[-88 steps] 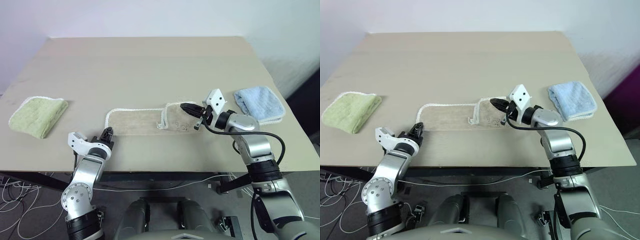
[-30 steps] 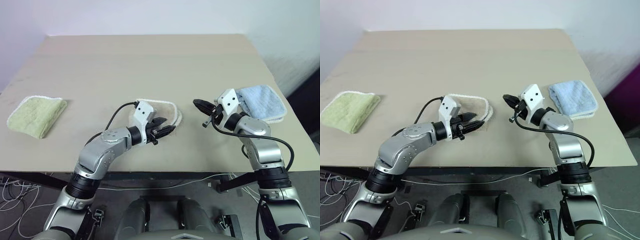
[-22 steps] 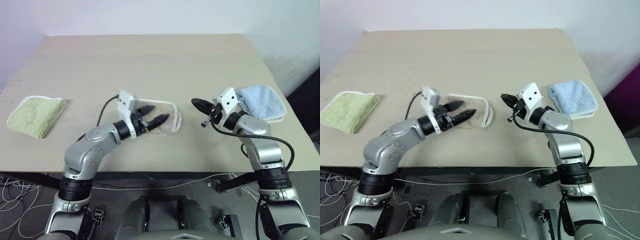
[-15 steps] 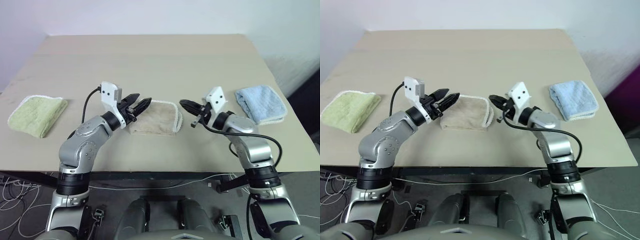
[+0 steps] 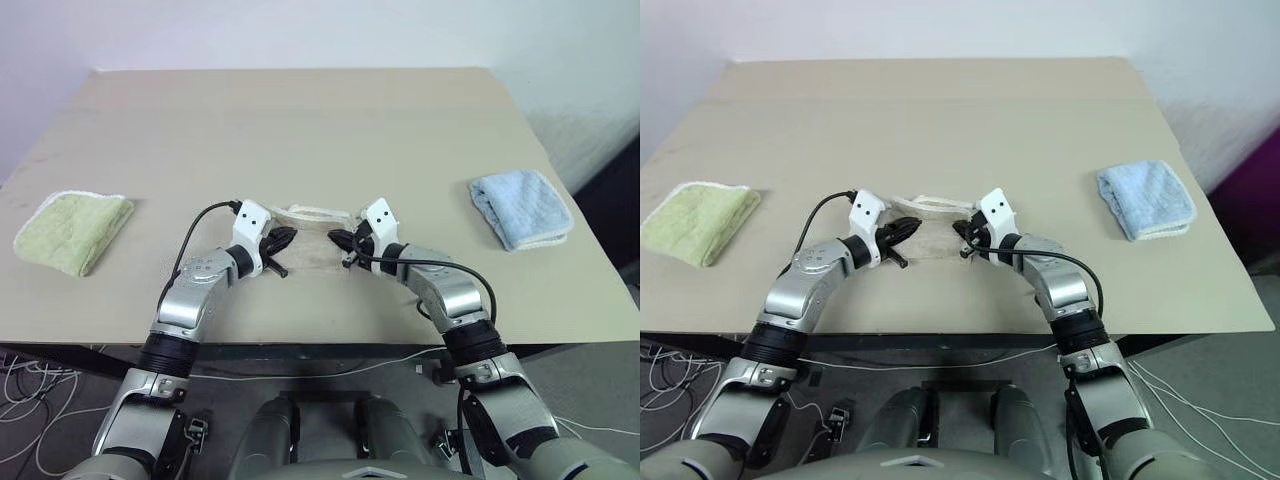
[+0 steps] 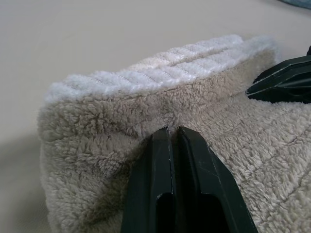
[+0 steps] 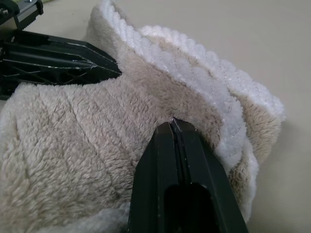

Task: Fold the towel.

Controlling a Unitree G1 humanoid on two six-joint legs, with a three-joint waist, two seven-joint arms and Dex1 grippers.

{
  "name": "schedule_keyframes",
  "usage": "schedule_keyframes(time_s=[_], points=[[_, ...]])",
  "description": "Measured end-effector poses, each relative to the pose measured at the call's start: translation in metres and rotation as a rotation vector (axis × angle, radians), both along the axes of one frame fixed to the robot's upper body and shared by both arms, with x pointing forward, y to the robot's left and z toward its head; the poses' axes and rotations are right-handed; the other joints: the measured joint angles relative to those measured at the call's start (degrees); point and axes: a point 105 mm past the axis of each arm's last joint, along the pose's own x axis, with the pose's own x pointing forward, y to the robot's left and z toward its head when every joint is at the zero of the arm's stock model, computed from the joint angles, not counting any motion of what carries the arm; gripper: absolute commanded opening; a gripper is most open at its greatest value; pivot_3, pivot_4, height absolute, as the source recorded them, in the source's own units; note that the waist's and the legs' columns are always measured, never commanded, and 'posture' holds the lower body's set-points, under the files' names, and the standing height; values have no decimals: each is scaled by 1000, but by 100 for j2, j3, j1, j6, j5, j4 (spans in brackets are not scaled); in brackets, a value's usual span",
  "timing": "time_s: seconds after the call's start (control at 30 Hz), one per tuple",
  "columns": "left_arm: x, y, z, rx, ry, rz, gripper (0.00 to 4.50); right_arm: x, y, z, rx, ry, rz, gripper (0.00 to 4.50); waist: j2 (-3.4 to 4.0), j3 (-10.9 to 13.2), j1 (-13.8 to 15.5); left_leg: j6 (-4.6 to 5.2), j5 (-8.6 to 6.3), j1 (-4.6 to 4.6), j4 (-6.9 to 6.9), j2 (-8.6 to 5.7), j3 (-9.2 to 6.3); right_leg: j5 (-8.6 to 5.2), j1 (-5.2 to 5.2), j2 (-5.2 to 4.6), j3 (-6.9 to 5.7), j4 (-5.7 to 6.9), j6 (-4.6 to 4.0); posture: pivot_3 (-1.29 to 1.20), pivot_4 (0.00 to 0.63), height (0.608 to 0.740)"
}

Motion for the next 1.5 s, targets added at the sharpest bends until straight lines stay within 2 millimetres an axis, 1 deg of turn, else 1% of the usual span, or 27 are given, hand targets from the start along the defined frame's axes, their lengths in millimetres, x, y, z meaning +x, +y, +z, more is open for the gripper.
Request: schedule_keyframes(time_s=[0.1,0.17,0.23,0.3,0.33,0.4,0.43,0.5,0.53,0.6,0.7,0.77,0.83,0.93,1.03,1.17,1.3,1.5], points=[[1,0,2,-8,-19,5,328,-1,-1,0,2,-17,1,0,0,0,-2,0,0,0,0,0,0,0,0,0,0,1,0,0,150,740],[2,0,6,-54,-28,17,328,-4,-3,2,13,-27,0,0,0,0,1,0,0,-2,1,0,0,0,-1,-2,0,2,1,0,150,740],[2,8,21,-200,-51,59,328,-8,-8,13,50,-52,-2,0,-1,2,4,0,0,-15,8,0,-1,2,-12,-6,0,3,3,0,150,740],[3,22,42,-294,-100,106,328,-10,-19,30,79,-82,-9,0,-1,2,4,0,0,-16,9,1,-2,2,-13,-8,1,4,4,0,150,740],[3,31,52,-317,-129,128,303,-11,-25,38,91,-97,-17,184,-1,2,5,0,0,-16,8,1,-2,2,-13,-7,1,3,4,0,150,740],[0,47,61,-292,-162,152,290,-15,-36,49,137,-75,-27,588,-2,1,0,1,-1,-14,6,2,-2,2,-11,-6,1,2,4,0,150,740],[-2,54,62,-262,-169,161,290,-17,-42,51,168,-40,-34,942,-1,1,-3,1,-1,-13,4,2,-2,2,-11,-6,3,2,4,0,150,740],[-7,68,54,-185,-158,171,290,-20,-53,46,258,89,-56,1596,0,1,-12,1,-1,-11,3,3,-1,2,-10,-6,4,3,3,0,150,740],[-11,76,47,-141,-142,172,290,-22,-58,43,320,177,-72,1993,0,2,-9,1,-1,-11,1,3,-1,2,-11,-6,4,3,3,0,150,740],[-16,81,37,-88,-118,157,290,-25,-64,36,396,305,-93,2620,1,2,4,1,-1,-11,0,4,-2,2,-11,-10,4,1,2,0,150,740],[-24,84,27,-44,-89,114,290,-30,-59,27,479,450,-80,3695,1,2,7,2,-1,-12,0,2,-2,2,-9,-15,7,-1,2,0,150,740],[-29,87,24,-28,-79,97,290,-31,-58,21,503,528,-84,4444,1,2,3,2,-1,-12,-2,2,-1,2,-10,-17,10,-1,1,0,150,740],[-31,91,20,-29,-71,103,290,-31,-58,14,515,583,-101,4444,1,2,2,2,-1,-12,-3,2,-2,2,-11,-17,10,-2,1,0,150,740],[-35,94,17,-36,-62,114,290,-29,-54,13,516,614,-103,4444,0,2,-6,2,-1,-12,-3,3,-1,2,-12,-17,10,-1,1,0,150,740],[-37,92,19,-52,-72,108,290,-28,-49,13,517,631,-91,4444,0,1,-25,2,-1,-11,-4,4,-1,2,-12,-16,11,0,2,0,150,740],[-37,87,21,-72,-82,103,290,-24,-36,13,511,652,-64,4444,-1,-2,-70,2,-1,-8,-6,10,1,2,-13,-7,12,1,1,0,150,740],[-37,86,21,-93,-84,110,290,-21,-18,14,521,680,-26,4444,-2,-2,-186,2,-1,-6,-12,13,3,2,-17,-3,11,2,1,0,150,740],[-37,83,25,-105,-99,105,290,-21,7,13,528,719,24,4444,-2,-3,-204,2,-1,-7,-18,16,8,2,-26,1,16,6,1,0,150,740]])
